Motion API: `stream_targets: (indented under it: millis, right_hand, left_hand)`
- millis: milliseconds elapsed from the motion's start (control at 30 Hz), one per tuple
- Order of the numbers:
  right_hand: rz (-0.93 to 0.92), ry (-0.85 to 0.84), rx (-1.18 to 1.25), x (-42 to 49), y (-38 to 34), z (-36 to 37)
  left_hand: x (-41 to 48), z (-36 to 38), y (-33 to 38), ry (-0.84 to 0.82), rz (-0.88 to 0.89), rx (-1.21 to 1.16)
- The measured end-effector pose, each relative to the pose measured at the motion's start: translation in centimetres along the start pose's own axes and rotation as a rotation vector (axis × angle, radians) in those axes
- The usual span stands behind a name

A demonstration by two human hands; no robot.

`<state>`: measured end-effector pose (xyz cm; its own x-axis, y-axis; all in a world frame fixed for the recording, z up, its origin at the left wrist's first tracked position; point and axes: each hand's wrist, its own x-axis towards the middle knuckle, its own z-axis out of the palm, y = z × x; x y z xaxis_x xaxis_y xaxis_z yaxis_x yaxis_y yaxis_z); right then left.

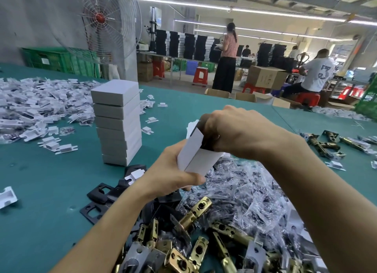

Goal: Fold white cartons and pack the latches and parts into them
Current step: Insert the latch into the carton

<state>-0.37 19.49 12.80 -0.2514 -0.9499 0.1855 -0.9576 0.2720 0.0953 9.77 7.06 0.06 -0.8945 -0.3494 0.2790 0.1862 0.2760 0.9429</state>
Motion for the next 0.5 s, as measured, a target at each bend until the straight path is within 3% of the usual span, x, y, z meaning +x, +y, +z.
stream_targets:
  millis: [100, 200, 267, 300, 333, 433, 500]
  right_hand:
    - [-0.041, 0.045, 0.079, -0.1, 0.7, 0.4]
    - [-0.060, 0.420, 0.400, -1.3, 1.7, 1.8]
    - [0.024, 0.613, 0.498, -2.4, 2.8, 3.1]
    - [0.096, 0.575, 0.484, -2.9, 3.5, 3.9]
    - [0.172, 0.427, 0.432, -3.4, 4.2, 4.7]
    - [0.340, -0.185, 0.243, -4.9, 5.4, 7.3]
    - [0.374, -0.301, 0.222, -5.8, 5.4, 8.5]
  left_hand:
    - [0.0, 0.0, 0.1, 0.020, 0.007, -0.011]
    - [0.0, -0.3, 0.3, 0.121, -0.024, -0.053]
    - [0.0, -0.4, 0.3, 0.208, -0.057, -0.051]
    - [0.0, -0.5, 0.4, 0.246, -0.069, -0.053]
    - [0.1, -0.5, 0.4, 0.275, -0.076, -0.064]
    - [0.0, -0.5, 0.5, 0.309, -0.066, -0.122]
    - [-0.1, -0.5, 0.6, 0.295, -0.051, -0.166]
